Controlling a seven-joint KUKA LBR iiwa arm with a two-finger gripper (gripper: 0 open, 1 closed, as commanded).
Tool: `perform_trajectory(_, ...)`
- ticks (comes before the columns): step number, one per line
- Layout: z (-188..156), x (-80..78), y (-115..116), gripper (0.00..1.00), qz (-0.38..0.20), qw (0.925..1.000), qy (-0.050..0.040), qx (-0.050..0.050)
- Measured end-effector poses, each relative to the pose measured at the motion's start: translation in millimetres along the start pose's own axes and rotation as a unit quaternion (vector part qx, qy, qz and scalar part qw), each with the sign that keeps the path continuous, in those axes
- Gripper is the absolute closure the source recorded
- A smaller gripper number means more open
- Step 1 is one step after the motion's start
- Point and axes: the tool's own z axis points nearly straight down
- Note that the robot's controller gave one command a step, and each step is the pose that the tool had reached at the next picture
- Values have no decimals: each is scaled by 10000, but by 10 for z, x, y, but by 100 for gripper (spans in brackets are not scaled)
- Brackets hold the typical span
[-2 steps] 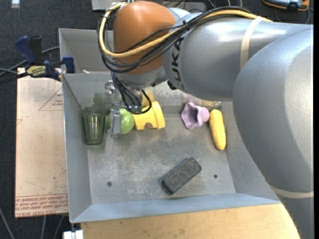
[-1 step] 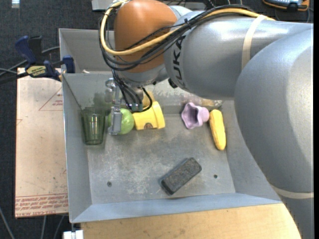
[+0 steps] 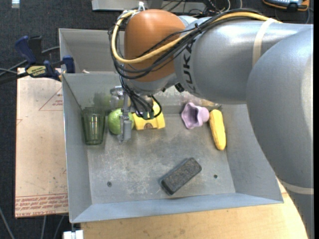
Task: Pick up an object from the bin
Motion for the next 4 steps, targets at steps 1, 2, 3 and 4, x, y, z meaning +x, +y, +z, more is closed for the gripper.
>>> perform_trajectory(1,51,-101,-703,0,-643,9979,5,6)
perform_trajectory(2,119,-115,-946,0,-1286,9917,-7,16)
perform_trajectory(3,522,-160,-888,0,-1732,9849,-23,2)
perform_trajectory(4,735,-184,-848,0,-646,9979,-6,1)
